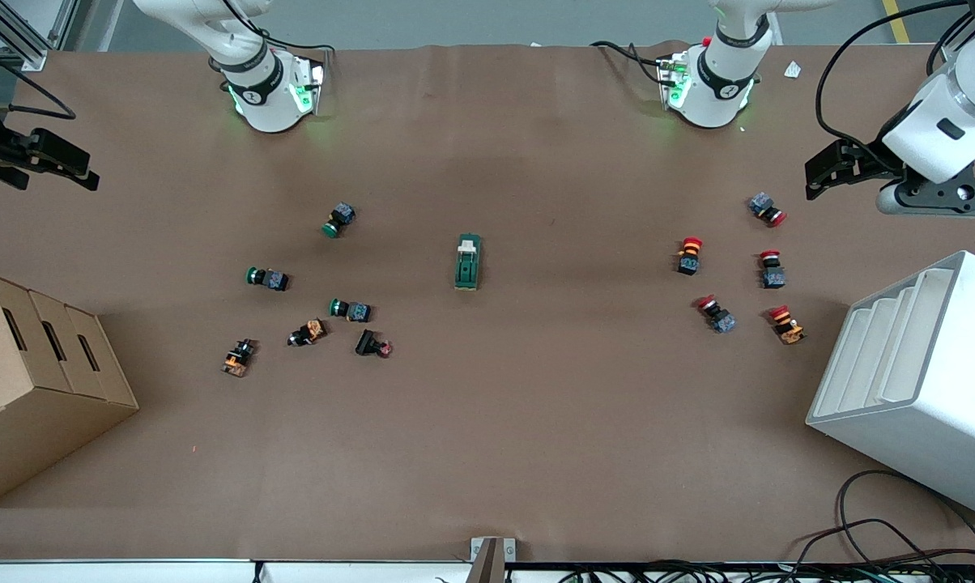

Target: Close load switch with both arms

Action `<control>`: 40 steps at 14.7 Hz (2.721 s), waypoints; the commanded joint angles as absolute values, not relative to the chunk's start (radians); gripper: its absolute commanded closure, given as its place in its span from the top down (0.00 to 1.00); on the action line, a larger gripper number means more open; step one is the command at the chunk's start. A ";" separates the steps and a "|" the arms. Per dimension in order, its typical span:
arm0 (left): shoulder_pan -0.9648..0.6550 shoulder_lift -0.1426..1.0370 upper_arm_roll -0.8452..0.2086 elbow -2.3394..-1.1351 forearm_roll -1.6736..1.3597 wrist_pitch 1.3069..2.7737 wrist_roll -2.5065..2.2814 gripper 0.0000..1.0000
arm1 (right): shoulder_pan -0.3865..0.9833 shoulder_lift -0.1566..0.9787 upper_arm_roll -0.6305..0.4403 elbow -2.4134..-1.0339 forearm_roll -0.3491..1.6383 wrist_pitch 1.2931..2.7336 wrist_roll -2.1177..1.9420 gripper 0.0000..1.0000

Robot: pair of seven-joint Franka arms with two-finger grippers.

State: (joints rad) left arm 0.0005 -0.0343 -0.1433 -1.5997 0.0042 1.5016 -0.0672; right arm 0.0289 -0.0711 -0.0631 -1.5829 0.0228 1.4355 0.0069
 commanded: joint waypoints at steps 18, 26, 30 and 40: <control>-0.364 0.170 -0.416 -1.620 0.070 1.814 -1.076 1.00 | -0.002 0.204 -0.066 -1.536 -0.015 1.506 -0.127 1.00; -0.728 0.435 -0.417 -1.701 0.562 1.993 -1.742 1.00 | 0.008 0.218 -0.060 -1.626 0.193 1.538 0.075 1.00; -0.807 0.541 -0.417 -1.727 0.826 2.045 -1.972 1.00 | 0.136 0.216 -0.058 -1.707 0.280 1.638 0.311 1.00; -0.903 0.774 -0.416 -1.775 1.480 2.072 -2.497 0.95 | 0.518 0.354 -0.055 -1.945 0.595 2.118 0.514 1.00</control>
